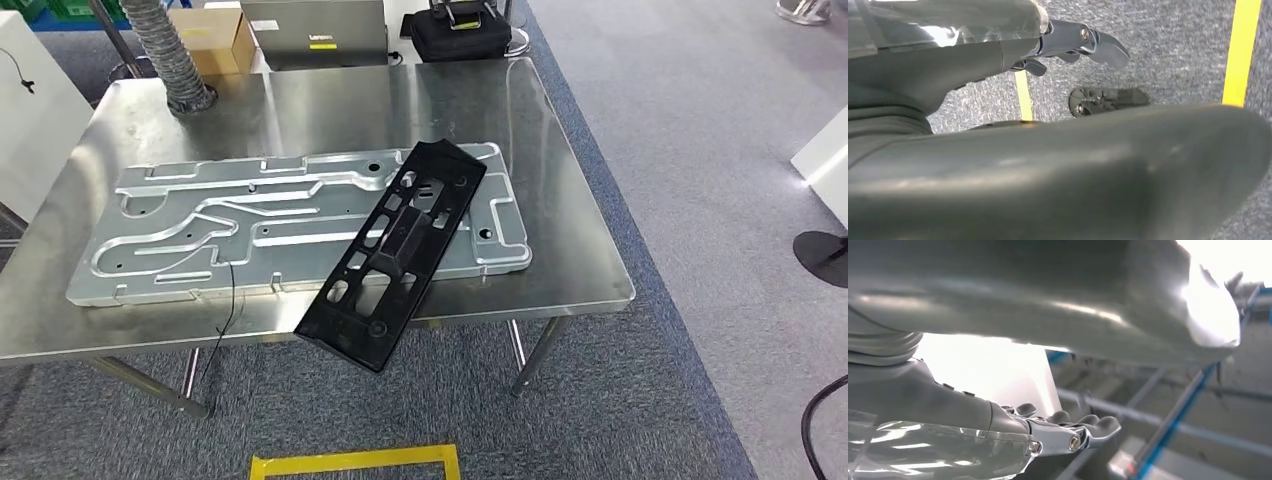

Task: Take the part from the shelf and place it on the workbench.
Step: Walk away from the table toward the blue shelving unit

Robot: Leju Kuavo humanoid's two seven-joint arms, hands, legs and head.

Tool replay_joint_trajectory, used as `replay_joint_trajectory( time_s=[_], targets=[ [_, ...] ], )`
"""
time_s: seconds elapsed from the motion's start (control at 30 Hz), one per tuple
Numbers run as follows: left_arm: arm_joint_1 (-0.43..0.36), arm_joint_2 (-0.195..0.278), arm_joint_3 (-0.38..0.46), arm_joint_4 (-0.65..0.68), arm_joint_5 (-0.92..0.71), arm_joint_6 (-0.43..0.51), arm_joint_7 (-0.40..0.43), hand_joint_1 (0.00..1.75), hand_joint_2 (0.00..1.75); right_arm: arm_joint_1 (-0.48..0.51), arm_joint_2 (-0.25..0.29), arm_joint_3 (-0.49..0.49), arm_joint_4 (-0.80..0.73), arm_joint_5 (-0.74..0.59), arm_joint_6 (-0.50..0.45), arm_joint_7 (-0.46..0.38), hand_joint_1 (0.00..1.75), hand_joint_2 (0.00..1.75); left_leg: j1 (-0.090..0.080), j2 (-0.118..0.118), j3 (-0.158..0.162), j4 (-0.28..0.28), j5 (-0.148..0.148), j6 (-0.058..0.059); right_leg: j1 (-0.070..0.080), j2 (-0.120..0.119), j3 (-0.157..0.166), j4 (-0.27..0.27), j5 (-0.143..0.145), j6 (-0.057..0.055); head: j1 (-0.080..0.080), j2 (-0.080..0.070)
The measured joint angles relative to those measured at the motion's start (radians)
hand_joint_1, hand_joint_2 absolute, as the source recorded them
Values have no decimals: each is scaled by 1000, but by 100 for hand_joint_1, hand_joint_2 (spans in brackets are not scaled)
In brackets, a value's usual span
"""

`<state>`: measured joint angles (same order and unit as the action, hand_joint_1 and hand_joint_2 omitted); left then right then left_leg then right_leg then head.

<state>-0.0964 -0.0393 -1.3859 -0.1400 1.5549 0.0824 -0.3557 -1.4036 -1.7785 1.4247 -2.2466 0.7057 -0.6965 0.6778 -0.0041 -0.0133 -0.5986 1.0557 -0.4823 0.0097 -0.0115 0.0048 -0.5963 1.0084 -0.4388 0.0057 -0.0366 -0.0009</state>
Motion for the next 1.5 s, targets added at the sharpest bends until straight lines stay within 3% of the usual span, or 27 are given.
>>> replay_joint_trajectory(
  time_s=[0.1,0.13,0.17,0.2,0.3,0.37,0.47,0.5,0.53,0.6,0.63,0.67,0.7,0.73,0.8,0.87,0.97,1.03,1.13,1.17,1.2,1.23,1.3,1.37,1.4,1.47,1.5],
  targets=[
    [0,0,8,0,0,3,2,0,0,-34,-96,39,-65,-130,0,-11,0,0,2,5,-52,168,-124,-8,3,-11,-12,-1,11,-14,0,0],
    [1,0,10,0,0,4,3,0,0,-50,-130,49,-78,-187,0,-28,0,0,2,5,-61,216,-150,-7,6,-13,-19,0,15,-16,0,0],
    [1,0,12,0,0,4,5,0,0,-66,-159,58,-84,-245,0,-50,0,0,2,5,-55,232,-157,-5,9,-15,-25,0,20,-18,0,0],
    [1,0,13,0,0,4,6,0,0,-83,-184,66,-84,-308,0,-79,0,0,1,6,-27,206,-145,0,12,-14,-32,1,26,-18,0,0],
    [-3,1,15,0,0,5,7,0,0,-125,-237,85,-49,-500,0,-169,0,0,-8,7,113,-3,-81,26,20,-10,-46,3,44,-16,0,0],
    [-6,2,16,1,0,5,7,0,0,-138,-258,93,-8,-605,0,-195,0,0,-15,9,146,-67,-67,36,18,-10,-49,3,57,-6,0,0],
    [-5,0,18,1,0,5,4,0,0,-140,-275,101,54,-747,0,-190,0,0,-18,12,136,-80,-35,48,10,-9,-54,-1,65,15,0,0],
    [-4,0,18,1,0,6,3,0,0,-139,-279,102,75,-787,-1,-190,0,0,-16,14,128,-85,-21,54,7,-8,-62,13,43,22,0,0],
    [-4,-1,18,1,0,7,2,0,0,-138,-283,103,94,-820,-1,-194,0,0,-14,17,118,-90,-8,57,4,-7,-74,45,4,29,1,0],
    [-4,-1,18,1,0,8,1,0,0,-124,-288,107,133,-907,-1,-233,0,0,-12,22,93,-91,13,61,-4,-6,-104,158,-97,45,1,0],
    [-4,-2,18,1,-1,7,1,0,0,-106,-290,109,160,-975,-1,-271,0,0,-11,24,79,-90,22,59,-9,-6,-112,216,-127,53,1,0],
    [-3,-3,19,1,-2,7,1,0,0,-83,-291,111,190,-1049,-2,-311,0,0,-9,25,66,-88,32,57,-14,-6,-109,252,-135,61,1,0],
    [-3,-3,19,1,-2,7,2,0,0,-59,-293,111,224,-1117,-2,-348,0,0,-7,25,51,-84,41,54,-19,-7,-90,256,-121,68,1,0],
    [-3,-4,20,1,-3,8,2,0,0,-38,-294,111,254,-1162,-2,-375,0,0,-3,25,36,-79,49,49,-25,-7,-53,224,-96,75,1,0],
    [-3,-4,21,1,-3,8,2,0,0,-8,-297,111,299,-1203,-2,-402,0,0,3,24,7,-62,60,37,-33,-5,54,88,-67,86,1,0],
    [-5,-4,21,1,-3,10,2,0,0,12,-300,111,328,-1214,-2,-411,0,0,3,23,-11,-48,69,22,-30,-2,119,-13,-79,75,1,0],
    [-4,-4,21,1,-3,11,3,0,0,28,-301,111,354,-1219,-2,-414,0,0,3,21,-22,-40,77,2,-23,-5,113,-28,-79,39,1,0],
    [-3,-4,21,1,-3,11,3,0,0,33,-302,111,363,-1220,-2,-414,0,0,6,20,-41,10,24,-6,-23,-8,98,-29,-63,17,1,0],
    [-3,-4,21,1,-3,12,3,0,0,39,-302,111,372,-1221,-2,-415,0,0,8,20,-87,193,-110,-9,-14,-9,66,-28,-37,0,1,0],
    [-4,-4,21,1,-3,12,3,0,0,39,-302,111,374,-1221,-2,-415,0,0,8,20,-89,234,-123,-7,-10,-9,54,-26,-28,-2,1,0],
    [-4,-4,21,1,-3,12,3,0,0,40,-302,111,376,-1221,-2,-415,0,0,7,20,-75,243,-115,-3,-6,-8,41,-24,-20,-3,1,0],
    [-4,-4,21,1,-3,12,3,0,0,41,-303,111,377,-1221,-2,-415,0,0,5,20,-43,215,-92,4,-1,-8,29,-22,-11,-3,1,0],
    [-6,-3,21,1,-3,12,3,0,0,41,-305,111,380,-1222,-2,-415,0,0,-4,20,62,78,-52,27,6,-7,7,-18,5,-2,1,0],
    [-9,-1,22,2,-3,13,2,0,0,42,-307,111,383,-1222,-2,-415,0,0,-12,21,147,-52,-51,41,9,-10,-4,-17,21,4,1,0],
    [-10,0,22,2,-3,13,2,0,0,43,-308,111,385,-1223,-2,-415,0,0,-16,21,162,-83,-55,44,8,-13,-7,-18,29,10,1,0],
    [-10,-2,22,2,-3,13,3,0,0,45,-308,111,387,-1224,-2,-415,0,0,-16,21,153,-100,-38,47,4,-16,-12,-21,41,22,1,0],
    [-10,-2,22,2,-3,13,3,0,0,46,-308,111,387,-1224,-2,-415,0,0,-15,22,146,-105,-26,52,2,-15,-18,-14,30,28,1,0]
  ],
)
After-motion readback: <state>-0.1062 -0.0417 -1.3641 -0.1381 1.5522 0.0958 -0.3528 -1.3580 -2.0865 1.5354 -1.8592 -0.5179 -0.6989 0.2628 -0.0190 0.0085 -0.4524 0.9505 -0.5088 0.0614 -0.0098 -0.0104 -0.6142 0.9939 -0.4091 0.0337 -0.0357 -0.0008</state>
